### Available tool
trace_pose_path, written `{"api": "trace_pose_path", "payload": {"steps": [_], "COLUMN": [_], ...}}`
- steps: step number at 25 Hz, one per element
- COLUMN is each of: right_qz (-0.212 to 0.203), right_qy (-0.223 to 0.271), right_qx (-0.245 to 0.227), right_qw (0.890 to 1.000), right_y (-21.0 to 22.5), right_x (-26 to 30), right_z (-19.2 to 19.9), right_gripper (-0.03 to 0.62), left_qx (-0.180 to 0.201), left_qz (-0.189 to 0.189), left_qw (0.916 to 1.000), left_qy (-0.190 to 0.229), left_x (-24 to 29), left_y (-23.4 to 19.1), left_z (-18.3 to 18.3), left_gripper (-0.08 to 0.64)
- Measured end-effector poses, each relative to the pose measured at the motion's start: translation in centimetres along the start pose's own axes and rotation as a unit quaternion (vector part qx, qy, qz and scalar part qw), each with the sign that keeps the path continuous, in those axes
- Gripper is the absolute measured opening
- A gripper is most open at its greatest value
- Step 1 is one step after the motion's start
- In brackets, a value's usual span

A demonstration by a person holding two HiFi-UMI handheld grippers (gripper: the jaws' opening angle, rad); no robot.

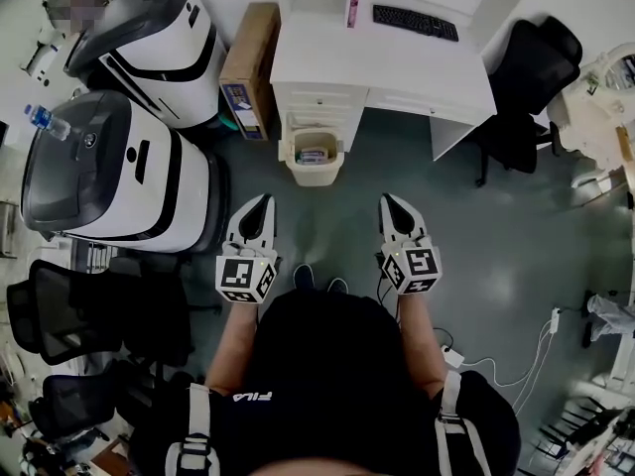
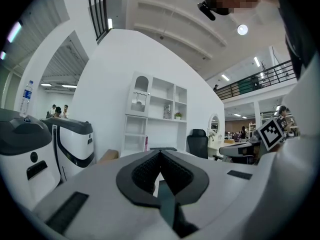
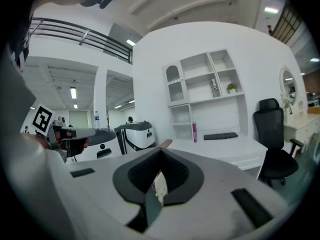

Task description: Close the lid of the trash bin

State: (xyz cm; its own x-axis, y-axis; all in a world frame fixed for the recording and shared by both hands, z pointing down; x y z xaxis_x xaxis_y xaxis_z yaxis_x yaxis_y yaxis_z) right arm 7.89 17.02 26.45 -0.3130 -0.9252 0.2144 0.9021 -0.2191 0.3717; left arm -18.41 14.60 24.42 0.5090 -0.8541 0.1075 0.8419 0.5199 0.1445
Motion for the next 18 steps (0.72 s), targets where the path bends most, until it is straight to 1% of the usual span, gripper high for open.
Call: {"api": "trace_pose_path", "payload": {"steps": [3,4,6,7,10,11,14,18], "right_qz": [0.004,0.005,0.006,0.007,0.005,-0.001,-0.025,-0.034], "right_qy": [-0.005,-0.007,-0.011,-0.013,-0.022,-0.027,-0.043,-0.046], "right_qx": [0.008,0.014,0.025,0.032,0.048,0.049,0.040,0.040], "right_qw": [1.000,1.000,1.000,0.999,0.999,0.998,0.998,0.998], "right_y": [0.4,0.6,1.0,1.2,1.3,1.2,0.6,0.3], "right_x": [-0.1,-0.1,0.0,0.1,0.4,0.5,0.9,0.9], "right_z": [0.2,0.3,0.4,0.6,1.2,1.3,1.7,1.6], "right_gripper": [0.004,0.004,0.005,0.004,0.003,0.003,0.003,0.003], "left_qx": [0.009,0.009,0.005,0.005,0.010,0.011,0.014,0.008], "left_qz": [-0.003,0.000,0.010,0.011,0.004,0.003,-0.003,-0.004], "left_qw": [0.9999,0.9999,0.9996,0.9994,0.9988,0.9986,0.9983,0.9984], "left_qy": [-0.007,-0.012,-0.026,-0.033,-0.047,-0.051,-0.057,-0.055], "left_x": [0.3,0.5,1.0,1.2,1.3,1.4,1.6,1.6], "left_y": [0.1,0.2,0.4,0.4,0.1,0.1,0.0,0.1], "left_z": [0.2,0.3,0.7,0.9,1.6,1.8,2.1,2.1], "left_gripper": [0.012,0.056,0.226,0.245,0.248,0.268,0.284,0.285]}}
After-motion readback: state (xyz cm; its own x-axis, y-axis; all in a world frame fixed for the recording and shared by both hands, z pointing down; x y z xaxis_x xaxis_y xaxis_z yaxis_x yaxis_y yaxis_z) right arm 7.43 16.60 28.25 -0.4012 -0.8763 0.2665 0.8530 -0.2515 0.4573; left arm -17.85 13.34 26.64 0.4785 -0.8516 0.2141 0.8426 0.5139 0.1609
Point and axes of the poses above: the fingertips, and each gripper's own axes: x forward along the fingers, y to its right, z out of its underside, the point moved 4 cm from there along -x, backward along the fingers, and after that the axes turned 14 degrees about x, right-handed, at the moved point
